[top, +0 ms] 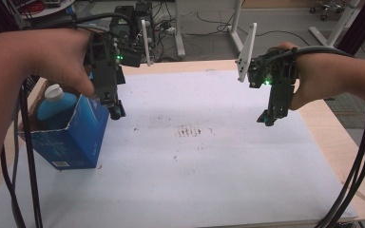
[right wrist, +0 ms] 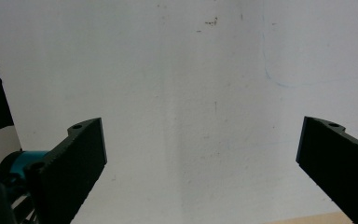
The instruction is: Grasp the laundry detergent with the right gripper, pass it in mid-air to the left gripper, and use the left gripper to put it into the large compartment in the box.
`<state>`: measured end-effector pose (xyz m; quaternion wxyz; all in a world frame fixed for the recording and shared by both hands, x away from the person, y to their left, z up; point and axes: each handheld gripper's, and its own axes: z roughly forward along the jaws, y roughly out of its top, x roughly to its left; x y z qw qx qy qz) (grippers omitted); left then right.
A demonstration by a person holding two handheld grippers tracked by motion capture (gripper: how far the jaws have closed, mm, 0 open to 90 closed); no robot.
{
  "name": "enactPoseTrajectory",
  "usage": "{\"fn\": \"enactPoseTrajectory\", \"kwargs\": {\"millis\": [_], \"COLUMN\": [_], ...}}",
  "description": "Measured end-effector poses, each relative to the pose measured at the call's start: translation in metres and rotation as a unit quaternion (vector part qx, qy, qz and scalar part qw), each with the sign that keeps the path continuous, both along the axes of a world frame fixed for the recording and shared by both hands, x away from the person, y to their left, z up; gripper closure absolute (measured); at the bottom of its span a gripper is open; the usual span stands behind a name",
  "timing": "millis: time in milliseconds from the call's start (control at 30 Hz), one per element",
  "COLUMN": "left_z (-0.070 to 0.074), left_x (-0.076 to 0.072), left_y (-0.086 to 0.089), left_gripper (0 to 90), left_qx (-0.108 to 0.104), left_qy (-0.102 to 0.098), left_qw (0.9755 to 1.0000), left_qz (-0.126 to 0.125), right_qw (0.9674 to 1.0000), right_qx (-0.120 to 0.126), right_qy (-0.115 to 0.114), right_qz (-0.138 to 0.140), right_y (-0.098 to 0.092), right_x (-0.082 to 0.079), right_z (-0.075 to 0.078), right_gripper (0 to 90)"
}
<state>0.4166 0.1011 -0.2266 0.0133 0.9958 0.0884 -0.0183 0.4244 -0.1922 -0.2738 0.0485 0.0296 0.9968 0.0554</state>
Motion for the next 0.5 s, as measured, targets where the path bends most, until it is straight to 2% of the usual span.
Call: {"fn": "enactPoseTrajectory", "kwargs": {"millis": [500], "left_z": [-0.0023], "left_x": [0.0005], "left_y": [-0.0008], "left_gripper": [1.6], "left_qx": [0.001], "left_qy": [-0.001], "left_qw": [1.0000], "left_qz": [-0.003], "right_qw": [1.0000], "right_qx": [0.001], "right_qy": [-0.002], "right_qz": [-0.005], "right_y": [-0.0001], "right_x": [-0.0007], "right_z": [-0.0004], "right_gripper": [0.8]}}
